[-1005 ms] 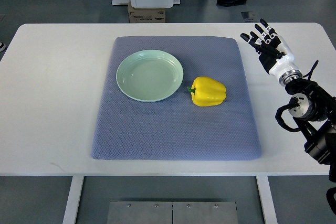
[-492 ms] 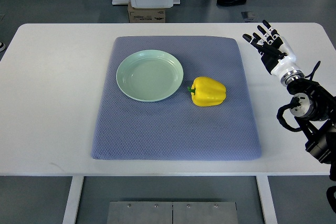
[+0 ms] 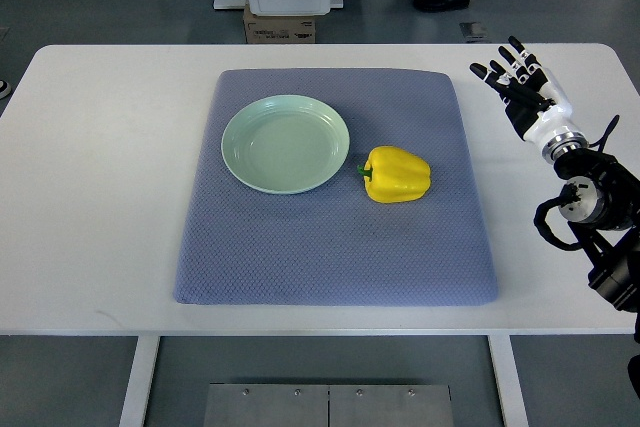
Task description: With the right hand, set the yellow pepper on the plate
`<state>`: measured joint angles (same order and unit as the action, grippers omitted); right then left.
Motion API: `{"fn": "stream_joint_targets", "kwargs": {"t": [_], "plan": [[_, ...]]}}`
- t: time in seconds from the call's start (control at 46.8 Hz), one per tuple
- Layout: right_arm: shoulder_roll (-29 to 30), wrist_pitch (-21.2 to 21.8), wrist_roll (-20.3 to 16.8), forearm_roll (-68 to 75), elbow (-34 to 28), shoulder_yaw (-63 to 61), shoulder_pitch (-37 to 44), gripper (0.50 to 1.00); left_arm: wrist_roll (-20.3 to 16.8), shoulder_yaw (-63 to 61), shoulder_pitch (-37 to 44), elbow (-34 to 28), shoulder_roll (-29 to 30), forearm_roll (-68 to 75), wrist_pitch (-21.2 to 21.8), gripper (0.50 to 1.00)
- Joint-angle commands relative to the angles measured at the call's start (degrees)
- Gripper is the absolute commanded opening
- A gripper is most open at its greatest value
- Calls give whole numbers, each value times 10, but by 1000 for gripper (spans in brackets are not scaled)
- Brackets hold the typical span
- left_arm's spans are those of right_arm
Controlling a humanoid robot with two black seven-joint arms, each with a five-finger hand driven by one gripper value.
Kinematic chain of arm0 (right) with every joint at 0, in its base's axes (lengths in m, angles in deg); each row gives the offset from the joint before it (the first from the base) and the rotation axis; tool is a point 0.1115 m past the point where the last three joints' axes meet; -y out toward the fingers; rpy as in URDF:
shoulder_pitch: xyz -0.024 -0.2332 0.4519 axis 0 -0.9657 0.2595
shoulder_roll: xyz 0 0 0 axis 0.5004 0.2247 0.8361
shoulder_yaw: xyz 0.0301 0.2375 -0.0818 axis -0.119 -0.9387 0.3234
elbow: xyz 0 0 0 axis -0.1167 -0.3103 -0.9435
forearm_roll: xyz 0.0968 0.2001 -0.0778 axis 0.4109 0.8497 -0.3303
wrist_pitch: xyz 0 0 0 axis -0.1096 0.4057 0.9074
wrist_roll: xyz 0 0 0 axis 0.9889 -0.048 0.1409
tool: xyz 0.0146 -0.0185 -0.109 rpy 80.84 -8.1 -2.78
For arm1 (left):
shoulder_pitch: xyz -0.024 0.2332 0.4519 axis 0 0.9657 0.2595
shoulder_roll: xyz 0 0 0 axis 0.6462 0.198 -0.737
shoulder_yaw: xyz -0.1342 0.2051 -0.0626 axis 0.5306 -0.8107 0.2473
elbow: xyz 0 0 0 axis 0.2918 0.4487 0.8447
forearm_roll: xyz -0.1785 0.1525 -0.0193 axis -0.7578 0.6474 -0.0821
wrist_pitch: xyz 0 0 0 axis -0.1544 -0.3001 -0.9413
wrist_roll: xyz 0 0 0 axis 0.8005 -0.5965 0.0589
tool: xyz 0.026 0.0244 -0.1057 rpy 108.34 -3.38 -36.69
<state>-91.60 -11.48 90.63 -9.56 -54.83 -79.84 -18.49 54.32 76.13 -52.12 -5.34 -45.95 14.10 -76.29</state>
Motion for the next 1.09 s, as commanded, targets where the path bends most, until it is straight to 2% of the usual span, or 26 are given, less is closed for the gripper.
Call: {"fn": "stream_joint_targets", "kwargs": {"t": [0.0, 0.107, 0.321, 0.556, 0.706, 1.07], "plan": [[0, 0, 10, 0, 0, 0, -1, 1000, 0, 0, 0, 0, 0, 0, 0, 1000], [0, 1, 31, 0, -1, 2, -2, 1000, 0, 0, 0, 0, 0, 0, 0, 1000], [-2, 5, 31, -1, -2, 30, -1, 1000, 0, 0, 0, 0, 0, 0, 0, 1000], [-31, 32, 47, -12, -10, 69, 2, 1000, 0, 0, 0, 0, 0, 0, 0, 1000], [-68, 72, 59, -39, -10, 109, 27, 1000, 0, 0, 0, 0, 0, 0, 0, 1000], [-156, 91, 184, -66, -33, 343, 130, 1000, 0, 0, 0, 0, 0, 0, 0, 1000]]}}
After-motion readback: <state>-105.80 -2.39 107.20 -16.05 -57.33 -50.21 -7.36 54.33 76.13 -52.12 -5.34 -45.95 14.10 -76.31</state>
